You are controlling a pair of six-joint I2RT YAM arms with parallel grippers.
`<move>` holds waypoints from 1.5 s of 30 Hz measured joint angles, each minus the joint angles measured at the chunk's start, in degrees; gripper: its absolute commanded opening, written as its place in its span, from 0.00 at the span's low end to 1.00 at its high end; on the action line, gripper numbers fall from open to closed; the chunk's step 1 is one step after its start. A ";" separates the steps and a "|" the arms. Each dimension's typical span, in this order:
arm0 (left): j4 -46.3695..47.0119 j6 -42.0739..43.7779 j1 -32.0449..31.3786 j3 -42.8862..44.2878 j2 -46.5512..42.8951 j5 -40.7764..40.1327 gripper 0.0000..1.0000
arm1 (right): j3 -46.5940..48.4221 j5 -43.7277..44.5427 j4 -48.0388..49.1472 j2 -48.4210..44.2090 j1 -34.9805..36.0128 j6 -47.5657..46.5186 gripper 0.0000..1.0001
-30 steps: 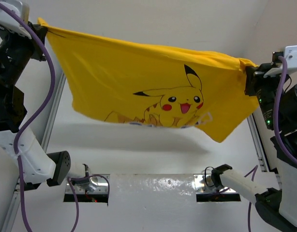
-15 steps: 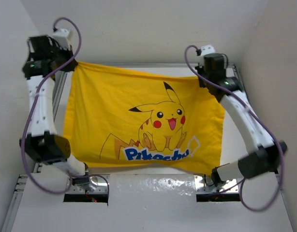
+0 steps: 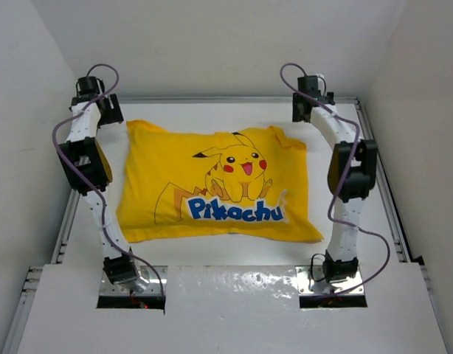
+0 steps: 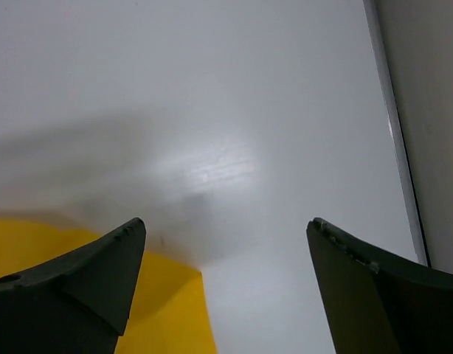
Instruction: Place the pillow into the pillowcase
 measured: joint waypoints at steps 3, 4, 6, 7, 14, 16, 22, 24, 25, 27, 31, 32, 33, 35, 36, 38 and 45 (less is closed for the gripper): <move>-0.39 -0.68 1.09 -7.48 -7.80 0.59 0.73 | -9.99 -3.21 -0.61 -10.40 -0.57 0.13 0.62; -0.46 -0.66 1.25 -8.87 -10.34 1.44 0.72 | -11.21 -4.44 -0.46 -13.27 -0.55 0.22 0.53; -0.04 -0.13 1.22 -11.30 -15.50 3.61 0.70 | -13.20 -7.52 0.46 -18.21 -0.39 -0.31 0.26; 0.17 0.26 1.09 -12.81 -18.10 4.70 0.68 | -14.88 -9.07 1.53 -20.41 -0.28 -0.11 0.17; -0.15 4.76 0.55 -26.58 -32.92 11.17 0.62 | -32.17 -22.14 4.37 -28.24 0.15 4.59 0.00; -0.15 5.97 0.46 -31.26 -34.75 12.52 0.62 | -36.37 -25.05 4.17 -28.24 0.24 6.10 0.00; -1.29 8.07 0.09 -42.16 -34.18 13.00 0.60 | -37.57 -28.74 3.87 -23.93 0.96 9.31 0.00; -1.44 8.41 -0.07 -43.85 -33.64 12.87 0.60 | -36.22 -29.16 5.27 -20.98 1.14 10.25 0.00; -1.36 8.50 -0.24 -44.28 -33.38 12.68 0.60 | -35.41 -29.29 6.16 -19.41 1.22 10.62 0.00; -0.09 8.72 -0.87 -45.46 -32.92 11.32 0.60 | -32.79 -29.35 7.19 -15.39 1.29 11.37 0.00; 2.12 9.01 -2.40 -45.86 -30.25 8.07 0.60 | -24.74 -28.35 8.87 -5.77 1.29 13.31 0.00; 2.49 9.05 -2.69 -45.75 -29.31 7.45 0.60 | -22.80 -27.63 9.44 -3.58 1.29 13.79 0.00; 2.71 9.14 -2.91 -45.42 -28.28 6.88 0.60 | -20.92 -26.40 9.70 -1.60 1.29 14.40 0.00; 3.04 9.44 -2.99 -44.33 -26.27 5.79 0.60 | -16.79 -22.18 10.21 0.63 1.38 16.20 0.00; 3.30 9.57 -2.99 -43.76 -25.44 5.27 0.60 | -15.43 -20.11 10.86 1.16 1.36 16.81 0.00; 3.43 9.86 -2.93 -42.16 -23.82 4.50 0.60 | -12.50 -14.05 12.87 2.21 1.18 18.95 0.00; 3.54 10.03 -2.99 -37.33 -20.33 4.09 0.60 | 11.43 0.57 10.51 14.03 -1.60 27.04 0.00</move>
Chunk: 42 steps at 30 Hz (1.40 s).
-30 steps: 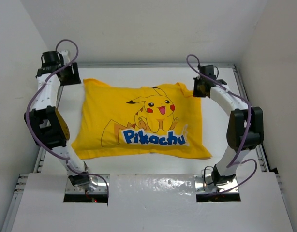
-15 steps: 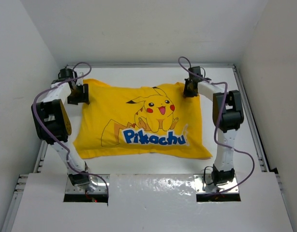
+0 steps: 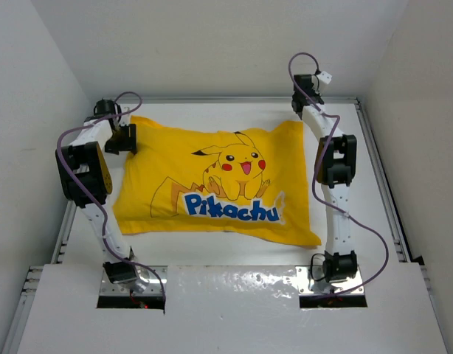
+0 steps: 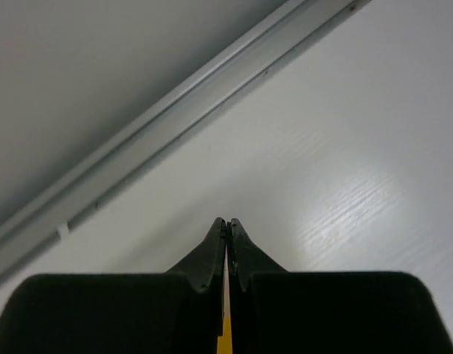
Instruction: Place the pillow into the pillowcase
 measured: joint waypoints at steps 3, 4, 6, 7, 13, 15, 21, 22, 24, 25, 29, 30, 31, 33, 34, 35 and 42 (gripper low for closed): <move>-0.35 -0.15 0.02 1.33 0.61 0.02 0.60 | 3.43 2.60 -1.57 2.51 -2.21 1.20 0.00; -0.85 -0.26 0.02 1.92 0.76 0.02 0.60 | 1.40 2.95 -1.11 1.81 -2.89 1.18 0.00; -2.01 -0.68 0.02 2.71 0.79 0.04 0.61 | -8.24 1.81 0.98 -2.58 -4.22 -0.79 0.03; -2.38 -0.94 0.09 3.17 0.76 0.07 0.61 | -12.66 1.27 1.29 -4.90 -4.90 -2.43 0.06; -4.04 -4.35 1.31 3.23 -1.57 -0.02 0.62 | -26.29 -7.28 -1.25 -20.26 -6.19 -11.47 0.34; -4.33 -5.90 2.43 3.06 -3.93 -0.22 0.66 | -30.88 -10.12 -1.81 -28.48 -5.73 -13.70 0.73; -3.67 -8.61 9.66 3.85 -12.98 -2.51 0.73 | -52.04 -13.97 -3.85 -55.43 -5.57 -13.66 0.99; -3.58 -8.55 11.15 4.52 -13.97 -3.13 0.73 | -56.15 -13.94 -4.57 -59.78 -6.45 -13.25 0.99; -3.21 -8.04 13.90 5.42 -15.34 -4.55 0.72 | -64.67 -12.83 -5.07 -67.43 -8.15 -11.47 0.99; -3.04 -7.67 15.26 5.44 -15.85 -5.22 0.72 | -67.87 -11.50 -6.10 -70.34 -8.87 -10.43 0.99; -2.67 -5.66 18.82 2.69 -16.94 -7.13 0.71 | -78.03 -5.57 -10.71 -80.00 -9.25 -4.55 0.99; -2.54 -5.07 19.17 1.11 -17.16 -7.21 0.71 | -79.25 -4.44 -12.07 -81.57 -9.20 -3.41 0.99; -2.75 -4.66 19.26 -0.37 -17.29 -7.19 0.71 | -80.30 -3.43 -13.11 -83.23 -9.20 -2.40 0.99; -3.21 -4.04 19.12 -3.23 -17.31 -6.38 0.71 | -81.79 -1.97 -14.95 -86.36 -9.20 -0.74 0.99; -3.48 -3.96 19.10 -4.02 -17.31 -5.84 0.71 | -82.40 -1.38 -15.74 -88.17 -9.20 0.07 0.99; -3.91 -3.78 19.10 -4.74 -17.31 -5.25 0.71 | -82.77 -1.16 -16.06 -89.22 -9.20 0.48 0.99; -4.13 -3.39 19.10 -5.20 -18.43 -2.62 0.71 | -85.05 -1.11 -16.92 -94.20 -9.20 3.67 0.99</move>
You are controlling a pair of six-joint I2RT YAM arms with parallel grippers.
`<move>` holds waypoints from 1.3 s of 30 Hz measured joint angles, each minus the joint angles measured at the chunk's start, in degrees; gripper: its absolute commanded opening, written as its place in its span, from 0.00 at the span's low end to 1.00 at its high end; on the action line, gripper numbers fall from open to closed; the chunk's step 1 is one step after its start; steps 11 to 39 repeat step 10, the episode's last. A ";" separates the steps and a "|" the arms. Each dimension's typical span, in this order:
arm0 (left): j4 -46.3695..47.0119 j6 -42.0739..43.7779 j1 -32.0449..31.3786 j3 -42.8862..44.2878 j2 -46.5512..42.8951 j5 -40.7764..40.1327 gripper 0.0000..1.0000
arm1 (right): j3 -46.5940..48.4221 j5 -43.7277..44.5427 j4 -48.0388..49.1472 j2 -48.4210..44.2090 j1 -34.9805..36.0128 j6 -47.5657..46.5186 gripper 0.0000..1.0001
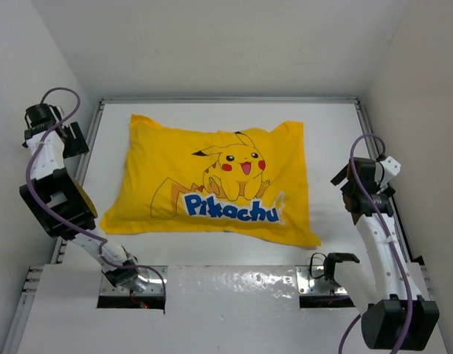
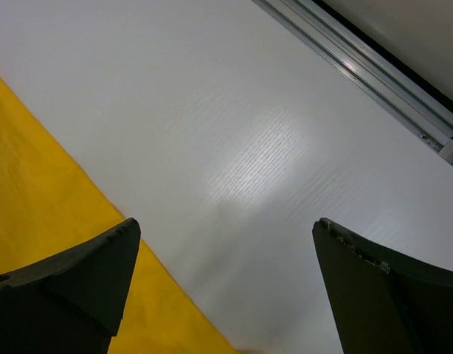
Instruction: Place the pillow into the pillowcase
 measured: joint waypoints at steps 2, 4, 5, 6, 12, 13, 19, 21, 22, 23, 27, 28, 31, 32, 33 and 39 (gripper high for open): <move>0.02 0.07 0.00 -0.07 -0.76 0.63 0.71 | -0.11 -0.02 -0.37 -0.46 0.00 0.66 0.99; 0.04 0.13 0.00 -0.11 -1.46 1.09 0.71 | -0.22 -0.09 -0.52 -0.83 0.00 1.09 0.99; 0.04 0.15 0.00 -0.11 -1.66 1.29 0.71 | -0.24 -0.13 -0.61 -0.98 0.00 1.22 0.99; 0.09 0.20 0.00 -0.13 -1.77 1.55 0.71 | -0.24 -0.20 -0.68 -1.11 0.00 1.40 0.99; 0.22 0.24 0.00 -0.83 -1.84 2.58 0.70 | -0.37 -0.44 -1.22 -1.44 0.00 2.51 0.99; 0.22 0.24 0.00 -0.83 -1.84 2.58 0.70 | -0.37 -0.44 -1.22 -1.44 0.00 2.51 0.99; 0.22 0.24 0.00 -0.83 -1.84 2.58 0.70 | -0.37 -0.44 -1.22 -1.44 0.00 2.51 0.99; 0.22 0.24 0.00 -0.83 -1.84 2.58 0.70 | -0.37 -0.44 -1.22 -1.44 0.00 2.51 0.99; 0.22 0.24 0.00 -0.83 -1.84 2.58 0.70 | -0.37 -0.44 -1.22 -1.44 0.00 2.51 0.99; 0.22 0.24 0.00 -0.83 -1.84 2.58 0.70 | -0.37 -0.44 -1.22 -1.44 0.00 2.51 0.99; 0.22 0.24 0.00 -0.83 -1.84 2.58 0.70 | -0.37 -0.44 -1.22 -1.44 0.00 2.51 0.99; 0.22 0.24 0.00 -0.83 -1.84 2.58 0.70 | -0.37 -0.44 -1.22 -1.44 0.00 2.51 0.99; 0.22 0.24 0.00 -0.83 -1.84 2.58 0.70 | -0.37 -0.44 -1.22 -1.44 0.00 2.51 0.99; 0.22 0.24 0.00 -0.83 -1.84 2.58 0.70 | -0.37 -0.44 -1.22 -1.44 0.00 2.51 0.99; 0.22 0.24 0.00 -0.83 -1.84 2.58 0.70 | -0.37 -0.44 -1.22 -1.44 0.00 2.51 0.99; 0.22 0.24 0.00 -0.83 -1.84 2.58 0.70 | -0.37 -0.44 -1.22 -1.44 0.00 2.51 0.99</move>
